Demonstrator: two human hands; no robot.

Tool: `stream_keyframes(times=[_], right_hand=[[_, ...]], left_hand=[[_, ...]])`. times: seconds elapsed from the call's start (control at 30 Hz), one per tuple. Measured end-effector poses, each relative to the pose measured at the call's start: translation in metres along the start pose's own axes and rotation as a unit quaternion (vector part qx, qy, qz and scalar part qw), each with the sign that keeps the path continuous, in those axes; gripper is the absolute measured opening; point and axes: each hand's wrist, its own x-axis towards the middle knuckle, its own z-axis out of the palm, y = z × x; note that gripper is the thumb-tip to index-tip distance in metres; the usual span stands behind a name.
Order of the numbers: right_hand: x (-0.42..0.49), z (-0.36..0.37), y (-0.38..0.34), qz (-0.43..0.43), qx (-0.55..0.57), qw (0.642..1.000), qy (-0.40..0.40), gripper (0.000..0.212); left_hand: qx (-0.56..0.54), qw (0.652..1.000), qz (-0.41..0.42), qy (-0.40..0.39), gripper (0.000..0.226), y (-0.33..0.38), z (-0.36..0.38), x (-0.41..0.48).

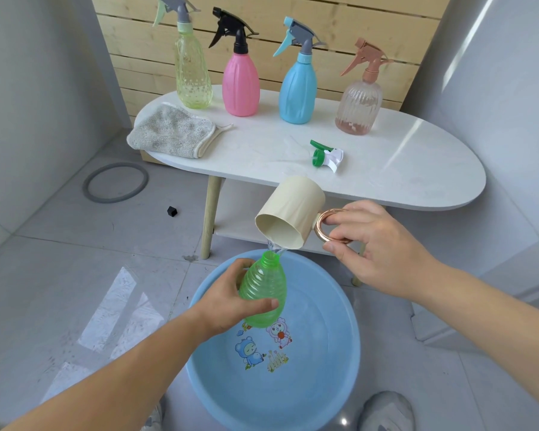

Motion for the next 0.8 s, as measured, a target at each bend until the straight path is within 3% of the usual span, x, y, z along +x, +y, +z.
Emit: stream_keyframes(times=[0.4, 0.47, 0.53, 0.63, 0.8], right_hand=[[0.003, 0.005, -0.001, -0.158, -0.115, 0.979, 0.063, 0.019], [-0.001, 0.019, 0.001, -0.109, -0.071, 0.99, 0.062, 0.019], [-0.003, 0.037, 0.003, -0.002, 0.003, 0.998, 0.058, 0.019], [-0.006, 0.067, 0.02, 0.13, 0.092, 0.987, 0.012, 0.017], [-0.027, 0.132, 0.064, 0.214, 0.09, 0.967, -0.107, 0.036]], left_hand=[[-0.007, 1.0, 0.0, 0.003, 0.076, -0.002, 0.0, 0.001], [-0.003, 1.0, -0.002, 0.004, 0.08, -0.005, 0.0, 0.001], [0.007, 1.0, -0.008, 0.003, 0.084, -0.01, -0.001, 0.001], [0.026, 0.999, -0.025, 0.003, 0.085, -0.023, -0.004, -0.003], [0.046, 0.997, -0.067, -0.011, 0.08, -0.048, -0.006, -0.014]])
